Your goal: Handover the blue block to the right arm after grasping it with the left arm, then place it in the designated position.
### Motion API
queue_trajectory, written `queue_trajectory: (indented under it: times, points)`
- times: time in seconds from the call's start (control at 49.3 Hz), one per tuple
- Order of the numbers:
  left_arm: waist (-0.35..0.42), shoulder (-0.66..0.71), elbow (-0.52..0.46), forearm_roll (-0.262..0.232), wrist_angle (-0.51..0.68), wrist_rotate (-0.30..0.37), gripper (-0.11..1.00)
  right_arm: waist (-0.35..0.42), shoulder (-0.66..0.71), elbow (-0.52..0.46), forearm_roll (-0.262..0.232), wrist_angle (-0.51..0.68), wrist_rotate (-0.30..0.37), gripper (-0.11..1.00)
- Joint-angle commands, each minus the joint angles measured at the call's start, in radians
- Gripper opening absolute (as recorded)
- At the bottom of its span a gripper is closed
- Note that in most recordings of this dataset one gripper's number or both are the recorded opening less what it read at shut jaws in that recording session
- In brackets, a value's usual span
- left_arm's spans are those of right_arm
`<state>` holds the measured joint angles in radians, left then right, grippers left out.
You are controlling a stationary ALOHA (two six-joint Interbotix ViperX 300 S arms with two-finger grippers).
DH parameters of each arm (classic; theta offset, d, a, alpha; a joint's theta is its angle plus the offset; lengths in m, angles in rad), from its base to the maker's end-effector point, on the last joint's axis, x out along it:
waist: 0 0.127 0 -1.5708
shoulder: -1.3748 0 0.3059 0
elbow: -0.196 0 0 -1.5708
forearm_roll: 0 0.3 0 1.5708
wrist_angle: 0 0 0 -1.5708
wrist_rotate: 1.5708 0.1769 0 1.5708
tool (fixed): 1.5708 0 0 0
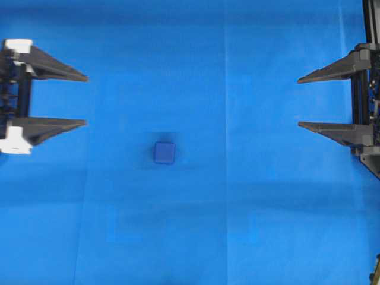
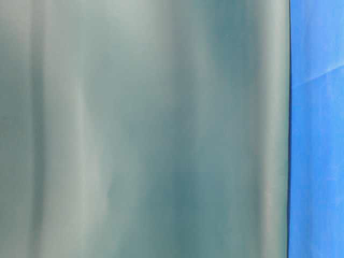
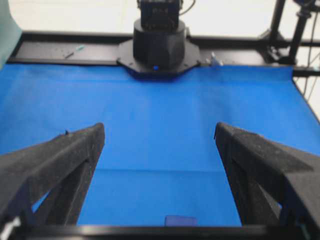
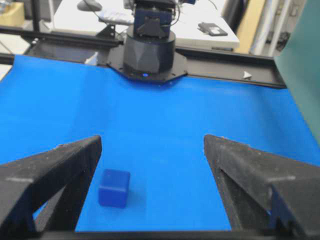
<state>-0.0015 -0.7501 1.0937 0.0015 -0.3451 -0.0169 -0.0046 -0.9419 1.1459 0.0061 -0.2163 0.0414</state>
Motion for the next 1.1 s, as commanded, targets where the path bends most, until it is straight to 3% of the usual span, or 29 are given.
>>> queue_trajectory:
  times: [0.0,0.467,0.893,1.075]
  points:
    - [-0.003,0.075,-0.066,0.002,-0.031,-0.003,0.93,-0.003,0.006,-0.029,0.003,-0.009,0.003,0.96]
    - [-0.041,0.391,-0.287,0.000,-0.098,0.002,0.93,-0.005,0.006,-0.029,0.005,-0.009,0.003,0.96]
    - [-0.040,0.413,-0.314,0.000,-0.083,0.000,0.93,-0.005,0.006,-0.029,0.003,-0.006,0.003,0.96]
    - [-0.040,0.414,-0.345,-0.003,0.028,-0.003,0.93,-0.005,0.006,-0.029,0.005,-0.005,0.003,0.96]
